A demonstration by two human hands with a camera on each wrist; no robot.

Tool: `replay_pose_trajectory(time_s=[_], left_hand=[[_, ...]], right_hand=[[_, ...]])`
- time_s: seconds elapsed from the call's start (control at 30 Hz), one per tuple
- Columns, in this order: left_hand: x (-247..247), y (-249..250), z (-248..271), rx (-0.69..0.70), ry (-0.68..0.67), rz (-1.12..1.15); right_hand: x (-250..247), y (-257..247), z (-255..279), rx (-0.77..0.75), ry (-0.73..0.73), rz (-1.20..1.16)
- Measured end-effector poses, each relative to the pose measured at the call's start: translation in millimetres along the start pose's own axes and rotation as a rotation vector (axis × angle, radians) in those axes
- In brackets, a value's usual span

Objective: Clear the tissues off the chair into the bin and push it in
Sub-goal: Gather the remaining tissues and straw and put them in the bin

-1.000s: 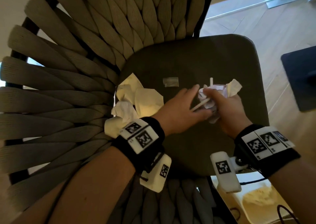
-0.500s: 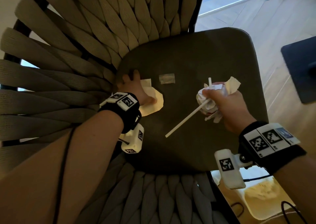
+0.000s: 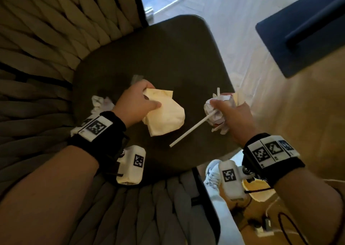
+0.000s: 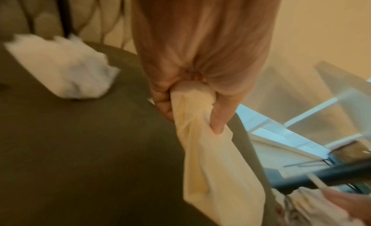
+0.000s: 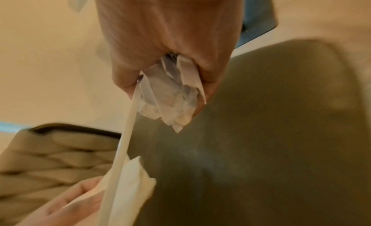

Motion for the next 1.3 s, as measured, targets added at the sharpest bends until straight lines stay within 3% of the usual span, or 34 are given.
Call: replay_pose_trajectory(time_s=[0.17,0.3,0.43,0.57,0.7,0.77,0.87,1.0,1.17,1.3], left_hand=[[97,65,36,0.156,-0.126,-0.089],[206,106,70,0.298,-0.257,-0.144],[325,123,90,0.321,-0.3,-0.288],[431,108,84,0.295,-0.295,-0.403],[505,80,65,0.28,-0.23,-0.456],[531,65,58,0.254,-0.298,-0.503],[554,48,52,0.214,-0.458,-0.599],[544,46,54,0.262,-0.421,-0.683],[486,60,61,0.243,-0.403,-0.649],[400,88,84,0.264,-0.342,-0.53]], right_hand=[[-114,64,30,0.109,0.15,-0.066],[-215,123,59,0.23,0.331,-0.021],[-288,197,78,0.363,0.388,0.042],[-312,273,75,0.403,0.445,0.119],[-301,327,54,0.364,0.458,0.08],[-288,351,46,0.363,0.395,0.03],[-272,371,42,0.391,0.242,0.099],[-266,366,49,0.385,0.168,0.182],[-266,316,65,0.381,0.111,0.227],[-232,235,64,0.234,0.007,0.25]])
Point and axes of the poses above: each hand's wrist, its own z-axis away from the middle knuckle, its own x-axis out of the palm, y = z × x, the point moved 2 cm from there along -z, towards the middle knuckle, and after that the axes turned 14 degrees about -x, right-handed, at the moved point
